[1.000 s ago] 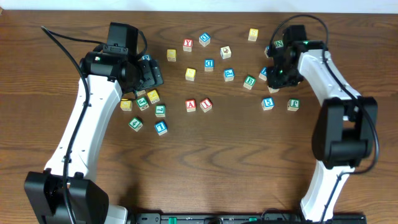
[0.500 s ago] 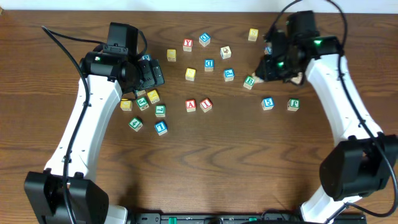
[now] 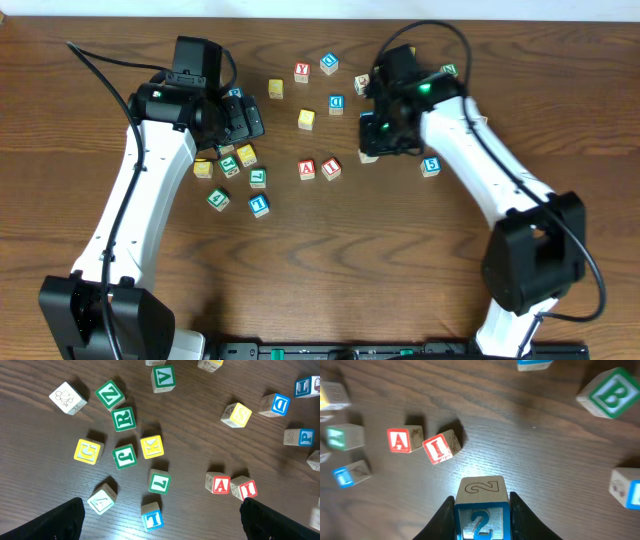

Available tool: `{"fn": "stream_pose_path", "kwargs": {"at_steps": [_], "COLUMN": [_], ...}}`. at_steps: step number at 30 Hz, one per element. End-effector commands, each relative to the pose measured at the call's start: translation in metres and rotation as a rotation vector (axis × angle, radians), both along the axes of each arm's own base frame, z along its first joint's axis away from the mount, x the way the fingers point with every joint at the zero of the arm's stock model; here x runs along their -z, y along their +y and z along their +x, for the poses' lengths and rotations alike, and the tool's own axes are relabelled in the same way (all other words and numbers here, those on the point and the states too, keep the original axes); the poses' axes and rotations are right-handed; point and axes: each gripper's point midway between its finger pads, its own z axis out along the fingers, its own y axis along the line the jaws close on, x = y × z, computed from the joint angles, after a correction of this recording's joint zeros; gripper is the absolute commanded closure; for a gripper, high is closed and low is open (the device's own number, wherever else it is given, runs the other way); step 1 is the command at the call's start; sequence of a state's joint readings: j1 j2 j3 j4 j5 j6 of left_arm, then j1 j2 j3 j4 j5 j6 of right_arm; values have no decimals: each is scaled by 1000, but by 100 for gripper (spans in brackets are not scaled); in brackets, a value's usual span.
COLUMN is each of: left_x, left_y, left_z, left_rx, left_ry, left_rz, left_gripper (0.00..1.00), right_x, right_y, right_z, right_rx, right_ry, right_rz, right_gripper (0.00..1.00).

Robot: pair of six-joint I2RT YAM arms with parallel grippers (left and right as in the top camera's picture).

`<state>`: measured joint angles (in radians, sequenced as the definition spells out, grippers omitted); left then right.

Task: Spell out AI2
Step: 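Close the right gripper on the blue 2 block and lift it, then carry the blue 2 block toward the right of the red I block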

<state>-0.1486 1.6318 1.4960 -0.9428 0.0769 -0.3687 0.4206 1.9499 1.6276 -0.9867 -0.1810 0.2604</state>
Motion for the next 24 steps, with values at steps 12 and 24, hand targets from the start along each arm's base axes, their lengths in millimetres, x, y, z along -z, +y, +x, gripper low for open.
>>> {"fn": "stream_pose_path", "kwargs": {"at_steps": [12,24], "left_x": [-3,-2], "left_y": [0,0], "left_z": [-4,-4], "left_rx": [5,-3], "left_ry": [-2,0], "left_rz": [0,-4], "left_gripper": [2,2], "right_x": [78,80], "right_y": [23,21], "right_z": [6,15], "right_rx": [-11,-1], "right_ry": [-2,-39], "right_rz": [-181,-201], "right_gripper": [78,75]}}
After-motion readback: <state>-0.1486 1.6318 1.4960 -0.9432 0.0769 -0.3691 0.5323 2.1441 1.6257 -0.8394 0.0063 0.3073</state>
